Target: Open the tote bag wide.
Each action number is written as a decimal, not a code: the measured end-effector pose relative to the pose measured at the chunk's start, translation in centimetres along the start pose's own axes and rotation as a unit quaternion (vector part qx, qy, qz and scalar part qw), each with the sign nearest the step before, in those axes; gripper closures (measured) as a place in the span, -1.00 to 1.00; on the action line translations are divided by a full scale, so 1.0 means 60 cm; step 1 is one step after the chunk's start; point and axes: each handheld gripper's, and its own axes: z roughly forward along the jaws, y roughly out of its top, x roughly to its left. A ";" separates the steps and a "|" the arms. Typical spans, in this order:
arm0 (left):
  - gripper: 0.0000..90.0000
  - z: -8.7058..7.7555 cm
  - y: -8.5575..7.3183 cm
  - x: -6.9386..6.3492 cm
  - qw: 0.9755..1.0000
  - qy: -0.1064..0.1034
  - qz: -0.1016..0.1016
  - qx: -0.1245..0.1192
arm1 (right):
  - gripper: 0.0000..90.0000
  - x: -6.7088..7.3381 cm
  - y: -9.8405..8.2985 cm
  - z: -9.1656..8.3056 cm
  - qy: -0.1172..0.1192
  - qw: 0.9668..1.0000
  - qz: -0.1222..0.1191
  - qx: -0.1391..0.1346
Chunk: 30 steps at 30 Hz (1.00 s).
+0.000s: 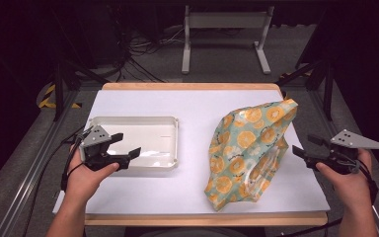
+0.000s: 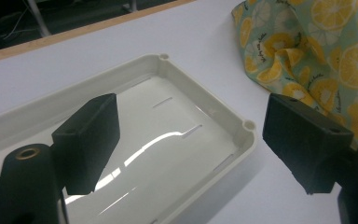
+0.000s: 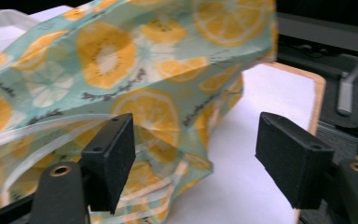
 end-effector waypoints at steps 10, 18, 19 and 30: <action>-0.59 0.006 -0.001 -0.006 1.000 -0.006 0.012 0.011 | -0.45 0.007 -0.011 0.032 0.025 0.999 -0.013 0.025; -0.60 0.009 -0.004 -0.004 1.000 -0.006 0.011 0.020 | -0.41 -0.001 -0.039 0.077 0.024 0.998 -0.009 0.049; -0.60 0.010 -0.004 -0.004 1.000 -0.006 0.011 0.019 | -0.37 -0.003 -0.044 0.083 0.026 0.998 -0.005 0.051; -0.60 0.020 -0.007 -0.006 0.999 -0.008 0.015 0.028 | 0.52 -0.016 -0.062 0.098 0.034 0.998 0.001 0.056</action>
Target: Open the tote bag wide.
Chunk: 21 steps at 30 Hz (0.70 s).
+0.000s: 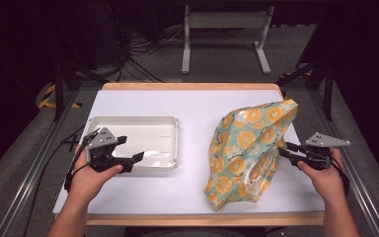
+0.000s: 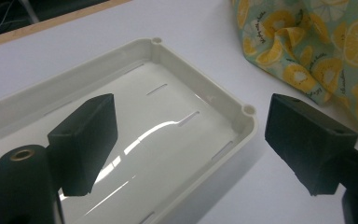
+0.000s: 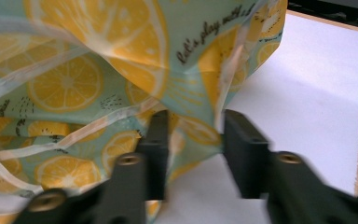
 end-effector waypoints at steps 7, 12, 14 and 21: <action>-0.60 0.006 0.001 -0.005 1.000 -0.002 0.005 0.003 | 0.96 -0.001 0.005 -0.016 0.012 1.000 0.000 -0.020; -0.60 0.007 0.003 -0.008 1.000 -0.004 0.010 0.002 | 1.00 0.002 0.017 -0.032 0.014 0.999 -0.004 -0.034; -0.60 0.007 0.005 -0.010 1.000 -0.005 0.010 0.002 | 1.00 0.005 0.028 -0.044 0.014 0.999 -0.008 -0.044; -0.60 0.010 0.015 -0.018 1.000 -0.017 0.014 -0.005 | 1.00 0.015 0.065 -0.072 0.032 0.996 -0.017 -0.082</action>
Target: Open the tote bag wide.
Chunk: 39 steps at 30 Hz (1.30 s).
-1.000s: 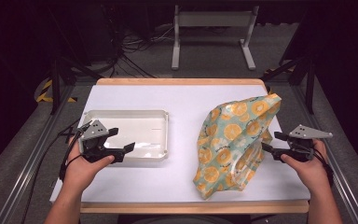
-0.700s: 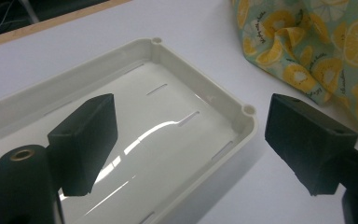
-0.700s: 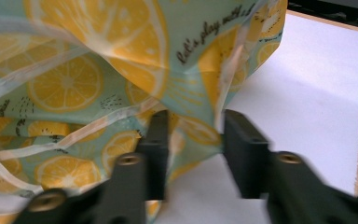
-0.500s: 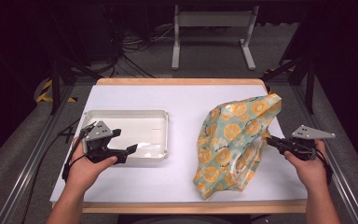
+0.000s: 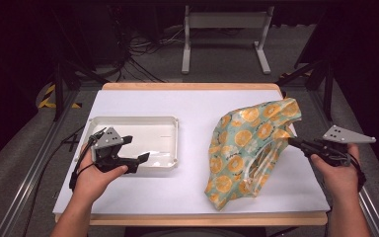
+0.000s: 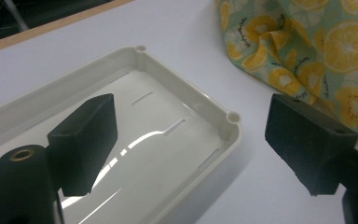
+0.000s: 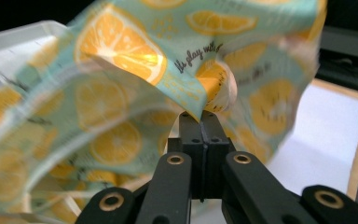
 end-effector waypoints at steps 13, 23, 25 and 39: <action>-0.60 0.011 0.037 -0.022 0.999 -0.025 0.017 -0.019 | 1.00 0.016 0.104 -0.027 0.043 0.997 -0.016 -0.069; -0.60 0.036 0.086 -0.041 0.998 -0.058 0.020 -0.035 | 1.00 0.024 0.164 -0.012 0.065 0.991 -0.018 -0.112; -0.60 0.042 0.097 -0.045 0.997 -0.060 0.021 -0.037 | 1.00 0.023 0.172 -0.009 0.069 0.990 -0.015 -0.120; -0.61 0.083 0.187 -0.094 0.992 -0.106 0.027 -0.062 | 1.00 0.024 0.220 0.018 0.088 0.985 -0.002 -0.149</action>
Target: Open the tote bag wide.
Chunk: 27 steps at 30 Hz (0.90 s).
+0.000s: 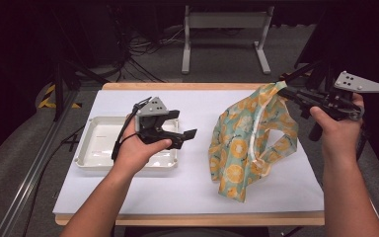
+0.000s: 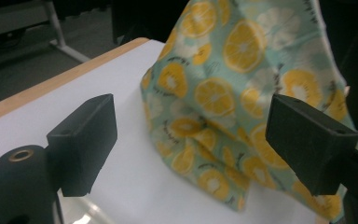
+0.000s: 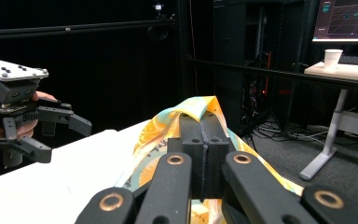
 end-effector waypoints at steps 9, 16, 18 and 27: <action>-0.66 0.072 0.054 -0.052 0.998 -0.053 0.021 -0.006 | 1.00 0.003 0.010 0.025 0.006 1.000 0.008 -0.011; -0.72 0.124 0.089 -0.084 0.997 -0.064 0.031 -0.014 | 1.00 0.006 0.016 0.030 0.007 1.000 0.007 -0.018; -0.74 0.138 0.095 -0.090 0.997 -0.059 0.038 -0.012 | 1.00 0.007 0.016 0.031 0.008 1.000 0.006 -0.019; -0.77 0.195 0.110 -0.087 0.998 0.006 0.055 -0.014 | 1.00 0.019 0.013 0.040 0.023 1.000 0.003 -0.018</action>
